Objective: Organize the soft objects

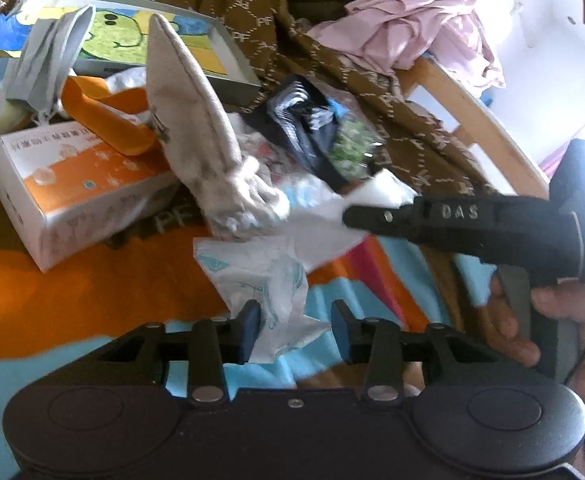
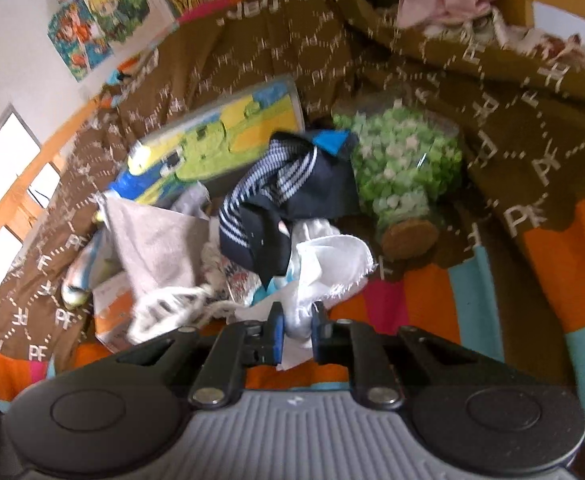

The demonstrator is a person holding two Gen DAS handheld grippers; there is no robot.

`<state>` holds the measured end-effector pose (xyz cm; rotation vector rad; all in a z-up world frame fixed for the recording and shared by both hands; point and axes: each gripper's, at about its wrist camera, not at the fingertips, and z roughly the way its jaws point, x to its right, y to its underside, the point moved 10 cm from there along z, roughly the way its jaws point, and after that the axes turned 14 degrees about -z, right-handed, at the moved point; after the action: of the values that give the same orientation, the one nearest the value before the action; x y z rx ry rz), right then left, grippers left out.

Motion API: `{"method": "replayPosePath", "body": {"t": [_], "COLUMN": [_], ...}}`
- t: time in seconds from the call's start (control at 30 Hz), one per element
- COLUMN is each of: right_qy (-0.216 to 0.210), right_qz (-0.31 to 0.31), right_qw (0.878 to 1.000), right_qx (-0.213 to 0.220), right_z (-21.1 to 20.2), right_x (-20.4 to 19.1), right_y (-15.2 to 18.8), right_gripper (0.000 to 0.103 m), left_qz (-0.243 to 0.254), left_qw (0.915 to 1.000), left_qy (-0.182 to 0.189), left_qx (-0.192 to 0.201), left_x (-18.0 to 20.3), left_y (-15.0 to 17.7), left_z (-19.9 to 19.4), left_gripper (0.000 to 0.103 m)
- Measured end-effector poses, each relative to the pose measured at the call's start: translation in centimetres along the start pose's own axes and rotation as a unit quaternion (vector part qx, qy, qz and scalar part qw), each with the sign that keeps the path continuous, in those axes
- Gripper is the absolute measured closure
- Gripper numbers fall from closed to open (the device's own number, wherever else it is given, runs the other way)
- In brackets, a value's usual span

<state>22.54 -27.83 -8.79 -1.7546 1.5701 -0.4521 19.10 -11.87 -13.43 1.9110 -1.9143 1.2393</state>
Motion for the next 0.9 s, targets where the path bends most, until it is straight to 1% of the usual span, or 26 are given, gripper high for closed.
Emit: {"method": "replayPosePath", "body": {"t": [0.17, 0.3, 0.4, 0.53, 0.67, 0.8, 0.9], "right_qy": [0.014, 0.011, 0.007, 0.005, 0.01, 0.01, 0.006], "right_qz": [-0.021, -0.033, -0.047, -0.075, -0.098, -0.107, -0.096], "right_qw": [0.997, 0.993, 0.989, 0.98, 0.972, 0.969, 0.971], "right_qx": [0.069, 0.114, 0.143, 0.184, 0.212, 0.222, 0.218], "right_z": [-3.3, -4.9, -5.7, -6.9, -7.6, -7.4, -6.5], "right_x": [-0.2, -0.6, -1.1, -2.3, -3.2, -3.8, -4.5], "right_y": [-1.5, -2.6, -3.2, -4.0, -4.4, -4.9, -6.2], "right_gripper": [0.088, 0.088, 0.088, 0.087, 0.086, 0.086, 0.086], "left_qz": [0.027, 0.052, 0.07, 0.08, 0.082, 0.084, 0.086], "left_qw": [0.9995, 0.9981, 0.996, 0.9917, 0.9852, 0.9781, 0.9737], "left_qy": [0.019, 0.022, 0.026, 0.026, 0.017, 0.001, -0.015], "left_qx": [0.0, 0.022, 0.049, 0.097, 0.15, 0.19, 0.21], "left_x": [2.7, 4.2, 5.1, 5.5, 5.4, 5.0, 4.6], "left_y": [2.1, 2.8, 2.5, 1.1, -1.1, -3.7, -6.2], "left_z": [-1.5, -2.7, -3.8, -5.3, -6.8, -7.9, -8.3], "left_gripper": [0.064, 0.064, 0.064, 0.064, 0.064, 0.064, 0.064]}}
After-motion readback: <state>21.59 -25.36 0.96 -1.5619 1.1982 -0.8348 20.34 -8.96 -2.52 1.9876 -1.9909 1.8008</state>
